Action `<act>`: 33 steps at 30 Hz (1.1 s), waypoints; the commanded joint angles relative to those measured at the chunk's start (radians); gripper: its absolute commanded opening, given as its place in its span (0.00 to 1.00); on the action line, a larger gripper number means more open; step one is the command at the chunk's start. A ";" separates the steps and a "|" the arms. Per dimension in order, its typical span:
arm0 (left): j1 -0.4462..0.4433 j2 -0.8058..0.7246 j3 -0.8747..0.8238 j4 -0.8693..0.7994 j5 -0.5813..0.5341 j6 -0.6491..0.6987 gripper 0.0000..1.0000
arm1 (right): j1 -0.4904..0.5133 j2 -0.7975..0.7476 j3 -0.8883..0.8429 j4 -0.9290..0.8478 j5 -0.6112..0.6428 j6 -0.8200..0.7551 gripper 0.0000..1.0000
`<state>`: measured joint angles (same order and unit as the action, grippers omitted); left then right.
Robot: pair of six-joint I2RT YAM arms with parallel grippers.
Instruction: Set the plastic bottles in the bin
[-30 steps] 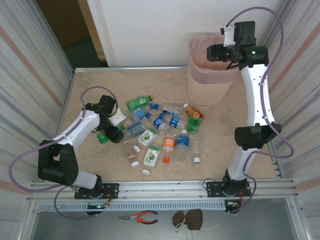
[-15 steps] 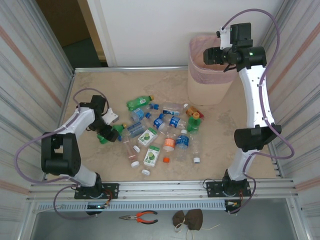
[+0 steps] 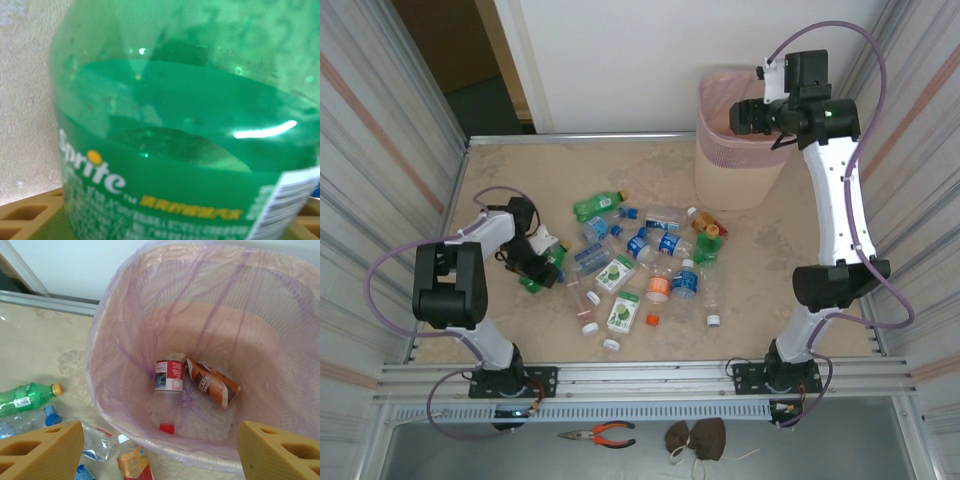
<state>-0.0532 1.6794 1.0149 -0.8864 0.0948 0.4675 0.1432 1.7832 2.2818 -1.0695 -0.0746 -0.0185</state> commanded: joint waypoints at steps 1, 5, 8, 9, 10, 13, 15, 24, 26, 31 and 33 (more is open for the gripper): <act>0.007 0.005 0.001 -0.027 0.044 -0.013 0.72 | 0.023 -0.031 -0.005 -0.013 0.028 -0.034 0.79; 0.011 -0.007 -0.001 -0.026 0.050 -0.022 0.65 | 0.047 -0.037 -0.005 -0.017 0.039 -0.037 0.79; 0.014 -0.017 0.004 -0.030 0.056 -0.035 0.62 | 0.063 -0.050 -0.008 -0.021 0.045 -0.035 0.78; 0.015 -0.023 0.004 -0.032 0.062 -0.039 0.61 | 0.070 -0.057 -0.012 -0.020 0.048 -0.031 0.78; 0.014 -0.033 0.003 -0.031 0.061 -0.042 0.60 | 0.077 -0.065 -0.016 -0.020 0.051 -0.029 0.78; 0.023 -0.068 0.005 -0.031 0.046 -0.054 0.59 | 0.102 -0.100 -0.049 -0.004 0.053 -0.015 0.78; 0.037 -0.101 0.014 -0.027 0.051 -0.065 0.57 | 0.123 -0.134 -0.088 0.018 0.055 -0.002 0.78; 0.104 -0.332 0.077 -0.003 0.297 -0.085 0.57 | 0.204 -0.339 -0.379 0.223 -0.072 0.146 0.78; 0.105 -0.375 0.092 0.018 0.403 -0.091 0.59 | 0.215 -0.394 -0.480 0.305 -0.130 0.197 0.77; 0.105 -0.503 0.100 0.160 0.669 -0.198 0.59 | 0.244 -0.520 -0.700 0.546 -0.282 0.311 0.77; 0.105 -0.558 0.087 0.270 0.785 -0.277 0.58 | 0.262 -0.558 -0.770 0.632 -0.329 0.336 0.77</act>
<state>0.0513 1.1923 1.0924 -0.7677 0.6315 0.3065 0.3828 1.2793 1.5734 -0.6403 -0.2848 0.2272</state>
